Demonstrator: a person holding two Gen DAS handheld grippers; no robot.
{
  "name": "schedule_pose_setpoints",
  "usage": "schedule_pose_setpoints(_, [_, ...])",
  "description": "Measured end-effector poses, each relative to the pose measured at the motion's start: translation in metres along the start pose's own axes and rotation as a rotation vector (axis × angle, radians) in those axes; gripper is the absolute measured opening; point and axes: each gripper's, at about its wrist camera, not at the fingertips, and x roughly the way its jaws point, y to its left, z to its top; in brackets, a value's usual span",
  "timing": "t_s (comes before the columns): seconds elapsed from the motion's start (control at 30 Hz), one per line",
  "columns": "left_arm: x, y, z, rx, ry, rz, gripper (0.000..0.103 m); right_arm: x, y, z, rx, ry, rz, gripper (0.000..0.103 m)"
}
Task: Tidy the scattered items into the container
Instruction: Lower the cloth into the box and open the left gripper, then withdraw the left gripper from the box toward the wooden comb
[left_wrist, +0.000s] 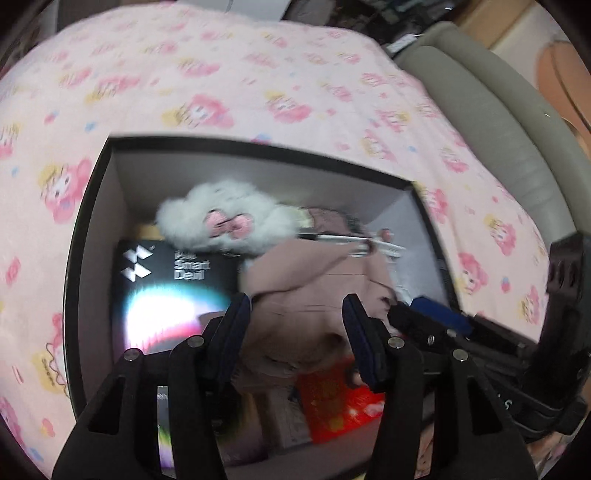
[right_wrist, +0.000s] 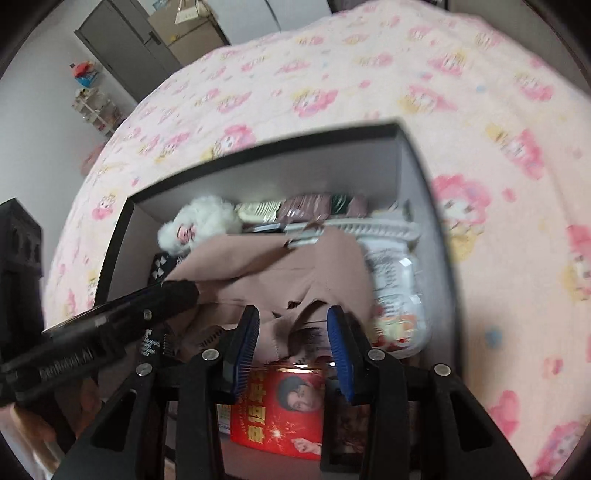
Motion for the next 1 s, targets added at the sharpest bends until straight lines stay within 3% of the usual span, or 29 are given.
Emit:
schedule_pose_setpoints(0.1, [-0.021, -0.010, -0.010, 0.000, -0.040, -0.032, 0.053, -0.032, 0.005, -0.007, -0.022, -0.086, -0.050, 0.044])
schedule_pose_setpoints(0.4, [-0.084, -0.036, -0.044, 0.054, -0.116, -0.102, 0.054, -0.103, 0.029, -0.043, -0.030, -0.208, -0.017, 0.047])
schedule_pose_setpoints(0.67, [-0.134, -0.042, -0.082, 0.056, -0.171, -0.085, 0.058, -0.147, 0.050, -0.081, -0.030, -0.244, 0.052, 0.056])
schedule_pose_setpoints(1.0, [-0.189, -0.015, -0.106, 0.059, -0.244, -0.023, 0.058, -0.165, 0.094, -0.107, -0.112, -0.253, 0.105, 0.056])
